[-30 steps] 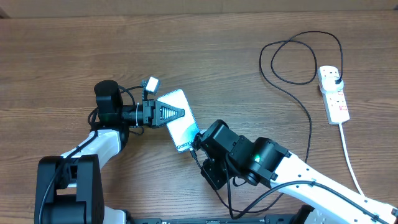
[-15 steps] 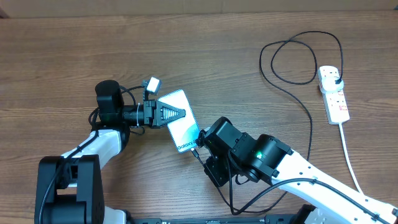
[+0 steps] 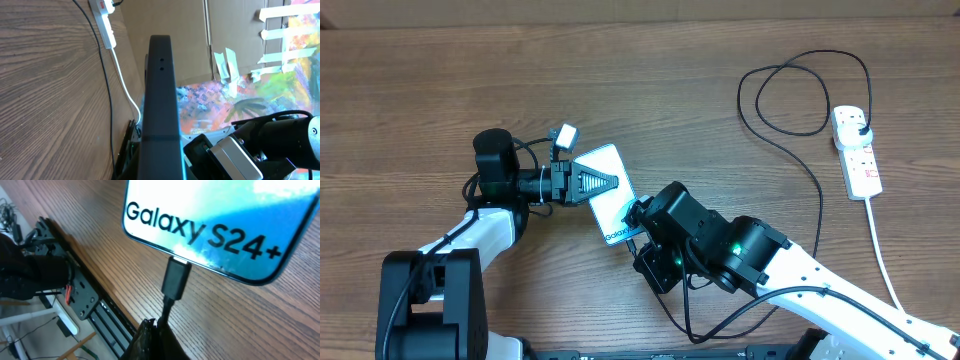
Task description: Plug charger to phone and switch on socket
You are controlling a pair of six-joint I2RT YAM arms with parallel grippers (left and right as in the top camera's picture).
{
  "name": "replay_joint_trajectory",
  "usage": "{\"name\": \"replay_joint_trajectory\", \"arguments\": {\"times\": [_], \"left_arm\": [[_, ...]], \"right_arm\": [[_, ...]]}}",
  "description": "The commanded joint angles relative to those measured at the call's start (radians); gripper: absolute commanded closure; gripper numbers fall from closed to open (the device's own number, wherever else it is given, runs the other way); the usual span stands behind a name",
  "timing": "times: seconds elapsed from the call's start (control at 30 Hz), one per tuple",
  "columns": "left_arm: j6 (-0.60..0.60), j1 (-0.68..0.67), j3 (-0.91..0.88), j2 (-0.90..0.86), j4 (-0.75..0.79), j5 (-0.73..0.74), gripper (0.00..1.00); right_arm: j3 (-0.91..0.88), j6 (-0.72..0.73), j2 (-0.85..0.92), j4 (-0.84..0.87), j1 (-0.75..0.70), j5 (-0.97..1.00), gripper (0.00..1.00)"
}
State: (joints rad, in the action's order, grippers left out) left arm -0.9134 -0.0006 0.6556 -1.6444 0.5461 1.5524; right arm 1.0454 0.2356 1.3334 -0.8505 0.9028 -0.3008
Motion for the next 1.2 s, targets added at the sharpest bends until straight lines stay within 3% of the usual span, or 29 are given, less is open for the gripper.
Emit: {"name": "replay_joint_trajectory", "arguments": {"times": [0.0,0.2,0.37,0.53,0.7,1.17], "left_arm": [[0.002,-0.007,0.019,0.003,0.001,0.03,0.96],[0.013,-0.007,0.019,0.003,0.001,0.03,0.96],[0.017,-0.006,0.019,0.003,0.001,0.029,0.96],[0.016,-0.007,0.019,0.003,0.001,0.029,0.96],[0.016,-0.006,0.019,0.003,0.001,0.029,0.96],[0.016,-0.006,0.019,0.003,0.001,0.029,0.96]], "right_arm": [[0.003,-0.001,-0.002,-0.017,-0.006,0.037,0.96],[0.003,0.014,-0.002,-0.056,-0.006,0.033,0.69],[0.004,0.079,-0.016,-0.07,-0.004,0.014,0.66],[0.004,0.079,-0.017,0.018,0.04,0.053,0.66],[0.004,0.135,-0.014,0.035,0.087,0.242,0.74],[0.003,0.135,0.012,0.042,0.09,0.277,0.76]]}}
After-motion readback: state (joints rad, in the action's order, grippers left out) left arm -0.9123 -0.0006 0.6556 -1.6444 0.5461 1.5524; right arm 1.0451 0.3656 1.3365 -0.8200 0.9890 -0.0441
